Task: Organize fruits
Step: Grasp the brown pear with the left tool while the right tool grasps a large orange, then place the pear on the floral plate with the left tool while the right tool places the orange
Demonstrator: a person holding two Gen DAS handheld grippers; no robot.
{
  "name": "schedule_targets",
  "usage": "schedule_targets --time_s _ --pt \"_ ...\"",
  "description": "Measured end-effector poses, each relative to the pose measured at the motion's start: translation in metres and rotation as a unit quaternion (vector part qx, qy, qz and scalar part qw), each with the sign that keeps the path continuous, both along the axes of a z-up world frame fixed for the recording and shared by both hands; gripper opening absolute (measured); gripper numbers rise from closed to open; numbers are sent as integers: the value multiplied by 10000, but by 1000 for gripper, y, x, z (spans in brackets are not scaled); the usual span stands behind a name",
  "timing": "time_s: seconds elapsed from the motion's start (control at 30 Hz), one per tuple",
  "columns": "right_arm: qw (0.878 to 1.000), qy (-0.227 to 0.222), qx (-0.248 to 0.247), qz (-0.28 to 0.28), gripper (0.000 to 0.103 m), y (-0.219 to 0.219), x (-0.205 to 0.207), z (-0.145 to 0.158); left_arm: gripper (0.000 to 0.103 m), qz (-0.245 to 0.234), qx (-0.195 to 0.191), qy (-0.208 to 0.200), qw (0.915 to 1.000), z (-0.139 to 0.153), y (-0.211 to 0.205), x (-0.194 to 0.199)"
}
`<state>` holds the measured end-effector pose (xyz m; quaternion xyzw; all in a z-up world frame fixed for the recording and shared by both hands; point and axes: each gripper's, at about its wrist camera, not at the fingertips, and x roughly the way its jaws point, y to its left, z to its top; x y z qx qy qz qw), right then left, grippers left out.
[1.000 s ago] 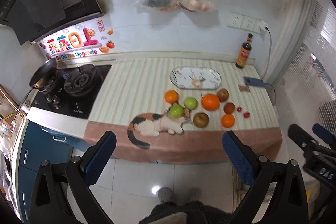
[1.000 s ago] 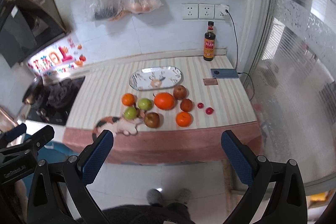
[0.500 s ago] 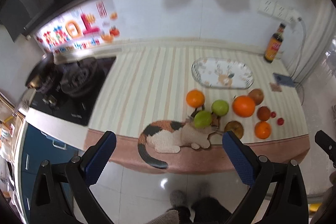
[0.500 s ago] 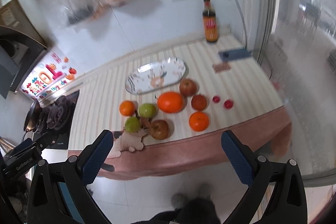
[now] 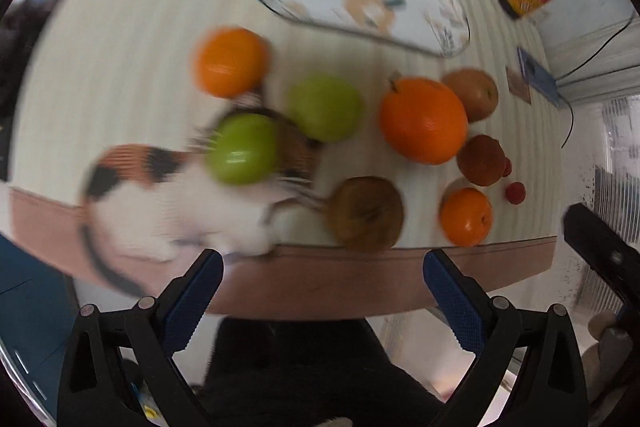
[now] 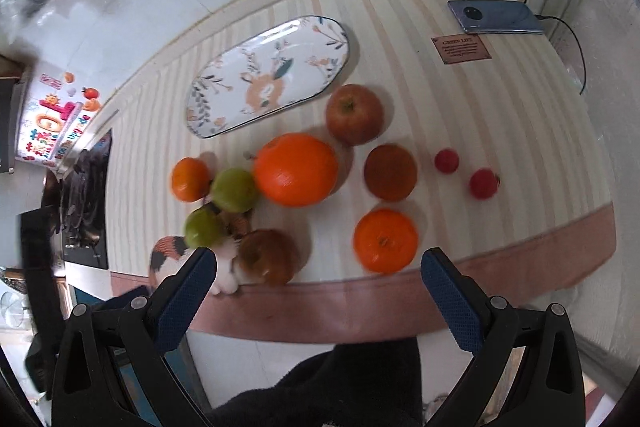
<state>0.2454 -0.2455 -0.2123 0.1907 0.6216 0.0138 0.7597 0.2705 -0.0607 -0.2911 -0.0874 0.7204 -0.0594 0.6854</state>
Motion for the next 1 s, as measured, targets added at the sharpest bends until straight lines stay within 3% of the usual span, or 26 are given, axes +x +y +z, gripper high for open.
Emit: schedule_targets --time_s 0.17,0.2,0.23,0.3,0.4,0.6,0.7,0.77,0.8,0.87,1.0 --pt "9991 330 205 146 103 -18 39 -28 102 -395 79 553 9977 -44 -38 21" --pt "9987 396 259 176 103 -19 42 -31 96 -438 102 639 9969 -51 -44 22" --pt "9981 474 327 225 103 -19 49 -37 77 -453 145 714 9963 -58 -47 23" --pt "9957 658 520 388 103 -14 63 -49 65 -432 278 738 9959 -62 -50 23" --pt "9915 884 733 612 103 0 80 -66 64 -328 236 553 9977 -54 -45 26" --pt "9876 1188 644 806 103 30 111 -97 64 -123 620 488 9968 -40 -12 31" --pt "9865 1284 476 895 103 47 120 -111 64 -62 536 488 9973 -33 -9 34" --pt "9855 1408 384 870 98 55 123 -123 64 -81 545 436 9975 -38 -11 36" --pt "9857 1395 479 816 90 57 123 -126 64 -67 526 438 9976 -39 -13 37" --pt "9858 1363 637 748 89 63 122 -128 64 -56 445 449 9980 -39 -12 38" --pt "9822 1500 248 1106 89 77 111 -125 64 -14 250 466 9986 -47 4 37"
